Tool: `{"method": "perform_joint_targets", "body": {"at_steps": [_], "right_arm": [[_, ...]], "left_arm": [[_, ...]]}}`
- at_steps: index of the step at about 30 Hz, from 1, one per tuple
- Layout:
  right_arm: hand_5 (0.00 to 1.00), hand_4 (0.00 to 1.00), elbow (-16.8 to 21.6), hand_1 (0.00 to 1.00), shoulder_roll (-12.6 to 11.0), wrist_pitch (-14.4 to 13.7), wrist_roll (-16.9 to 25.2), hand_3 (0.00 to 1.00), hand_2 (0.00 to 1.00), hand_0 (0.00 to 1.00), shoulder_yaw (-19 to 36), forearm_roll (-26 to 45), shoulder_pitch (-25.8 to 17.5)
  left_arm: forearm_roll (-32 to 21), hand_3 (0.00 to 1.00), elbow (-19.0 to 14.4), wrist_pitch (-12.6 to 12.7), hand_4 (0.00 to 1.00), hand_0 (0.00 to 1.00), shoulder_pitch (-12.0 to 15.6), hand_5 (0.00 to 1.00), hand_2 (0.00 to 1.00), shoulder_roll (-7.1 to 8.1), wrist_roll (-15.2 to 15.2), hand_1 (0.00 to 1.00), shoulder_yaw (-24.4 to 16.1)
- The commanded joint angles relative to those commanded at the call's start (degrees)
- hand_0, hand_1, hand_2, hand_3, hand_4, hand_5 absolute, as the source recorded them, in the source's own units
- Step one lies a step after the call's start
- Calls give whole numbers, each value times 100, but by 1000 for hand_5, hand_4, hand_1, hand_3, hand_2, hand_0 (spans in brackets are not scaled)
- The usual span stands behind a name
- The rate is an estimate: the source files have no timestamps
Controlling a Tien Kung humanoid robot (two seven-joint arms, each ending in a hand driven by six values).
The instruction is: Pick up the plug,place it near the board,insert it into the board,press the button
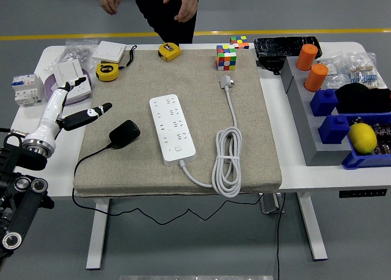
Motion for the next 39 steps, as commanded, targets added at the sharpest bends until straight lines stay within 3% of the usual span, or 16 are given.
{"method": "perform_joint_targets", "body": {"at_steps": [5, 7, 11, 12, 13, 17, 18, 21, 29, 30, 35, 36, 39], "right_arm": [[697, 998, 0, 662, -6, -8, 8, 456, 556, 897, -4, -14, 18], [699, 998, 0, 660, 0, -10, 10, 458, 559, 896, -33, -1, 24], [699, 998, 0, 660, 1, -22, 13, 458, 559, 896, -56, 10, 21], [702, 998, 0, 659, 2, -24, 11, 468, 560, 896, -49, 1, 19], [702, 998, 0, 659, 5, -21, 2, 468, 560, 896, -35, -13, 14], [702, 998, 0, 659, 5, -18, 1, 468, 560, 896, -20, -25, 15], [698, 998, 0, 658, 5, -20, -1, 477, 562, 896, -4, -42, 22], [698, 998, 0, 658, 3, -35, -1, 477, 562, 896, 41, -80, 38], [693, 998, 0, 655, -1, -62, -2, 479, 560, 896, 95, -145, 45], [691, 998, 0, 654, 1, -62, -1, 515, 564, 895, 101, -153, 44], [691, 998, 0, 654, 12, -27, 28, 515, 564, 895, 184, -222, 26], [689, 998, 0, 654, 12, -18, 36, 565, 581, 894, 210, -240, 24], [689, 998, 0, 654, 9, -9, 51, 565, 581, 894, 254, -267, 23]], "left_arm": [[159, 936, 365, 116, 998, 958, -400, 259, 958, 47, 8, 976, 634], [277, 886, 567, 48, 998, 945, -600, 243, 903, 53, 65, 947, 924], [267, 886, 706, -17, 998, 945, -760, 243, 903, 62, 132, 947, 1257], [270, 842, 735, -7, 998, 875, -780, 226, 840, 63, 134, 887, 1301], [345, 842, 833, 16, 998, 875, -818, 226, 840, 59, 151, 887, 1366], [753, 842, 1087, 39, 998, 875, -867, 226, 840, 40, 256, 887, 1406], [905, 761, 1137, 44, 998, 830, -872, 188, 785, 37, 291, 835, 1397], [1247, 761, 1261, 26, 998, 830, -883, 188, 785, 34, 380, 835, 1391], [1520, 752, 1590, 170, 998, 809, -876, 146, 765, -35, 463, 815, 1458], [1550, 702, 1598, 201, 998, 724, -870, 166, 721, -38, 483, 779, 1457], [1643, 702, 1620, 392, 998, 724, -840, 166, 721, -54, 510, 779, 1441], [1669, 484, 1629, 441, 998, 501, -833, 168, 497, -56, 507, 594, 1426], [1667, 484, 1650, 482, 998, 501, -827, 168, 497, -53, 509, 594, 1399]]}}
